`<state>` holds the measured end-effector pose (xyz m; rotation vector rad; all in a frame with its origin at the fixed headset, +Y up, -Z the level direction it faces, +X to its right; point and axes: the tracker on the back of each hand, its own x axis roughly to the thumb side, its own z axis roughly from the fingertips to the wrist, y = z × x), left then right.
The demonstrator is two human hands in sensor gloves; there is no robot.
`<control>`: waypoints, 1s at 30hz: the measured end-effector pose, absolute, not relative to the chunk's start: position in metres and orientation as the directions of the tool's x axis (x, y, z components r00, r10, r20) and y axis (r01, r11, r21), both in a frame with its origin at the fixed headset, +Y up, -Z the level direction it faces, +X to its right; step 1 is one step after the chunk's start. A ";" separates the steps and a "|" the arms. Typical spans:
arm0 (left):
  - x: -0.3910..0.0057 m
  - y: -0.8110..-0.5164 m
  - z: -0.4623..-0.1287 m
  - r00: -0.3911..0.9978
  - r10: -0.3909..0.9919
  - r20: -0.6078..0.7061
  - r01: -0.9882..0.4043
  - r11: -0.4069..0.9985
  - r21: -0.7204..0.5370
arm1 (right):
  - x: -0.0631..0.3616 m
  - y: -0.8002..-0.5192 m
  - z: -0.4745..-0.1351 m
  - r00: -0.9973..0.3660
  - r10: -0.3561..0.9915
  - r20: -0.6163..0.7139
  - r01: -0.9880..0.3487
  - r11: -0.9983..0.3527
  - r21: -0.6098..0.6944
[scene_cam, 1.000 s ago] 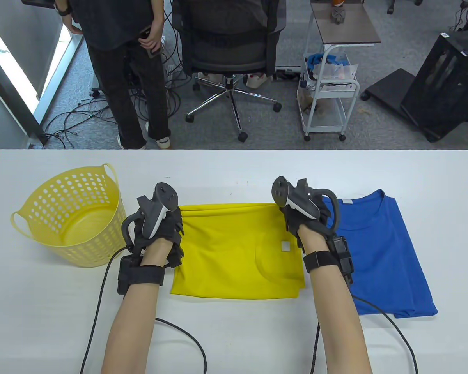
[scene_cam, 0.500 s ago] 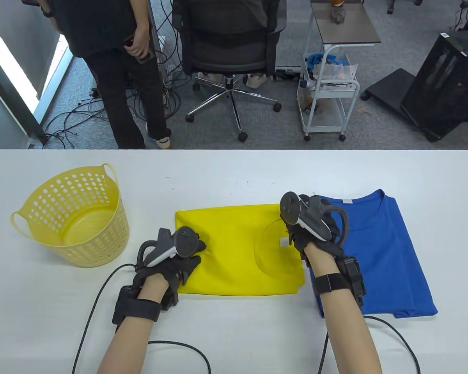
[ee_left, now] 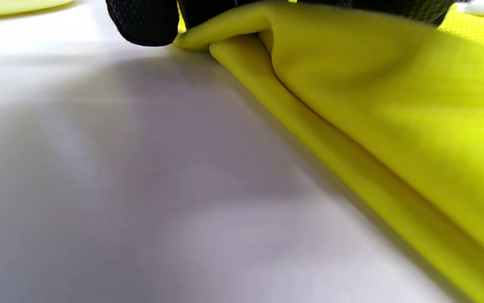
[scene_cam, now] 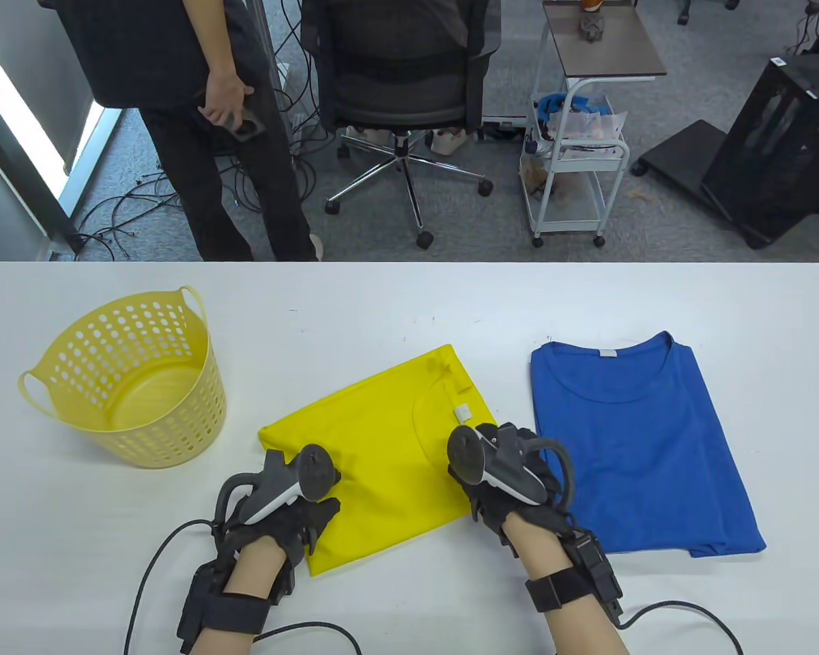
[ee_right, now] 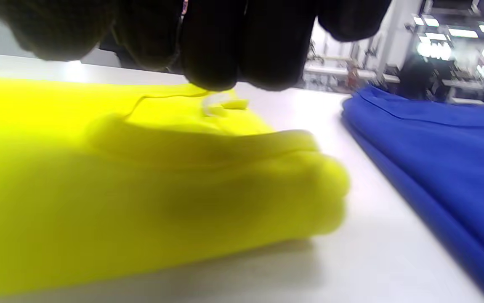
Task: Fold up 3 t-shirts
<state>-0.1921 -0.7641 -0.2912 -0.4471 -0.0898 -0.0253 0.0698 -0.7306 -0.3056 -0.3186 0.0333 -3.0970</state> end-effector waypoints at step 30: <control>-0.213 -0.762 -0.275 0.999 0.026 0.038 -0.017 0.971 -0.238 | 0.056 -0.762 -0.296 -0.937 -0.094 0.336 0.194 -0.941 0.278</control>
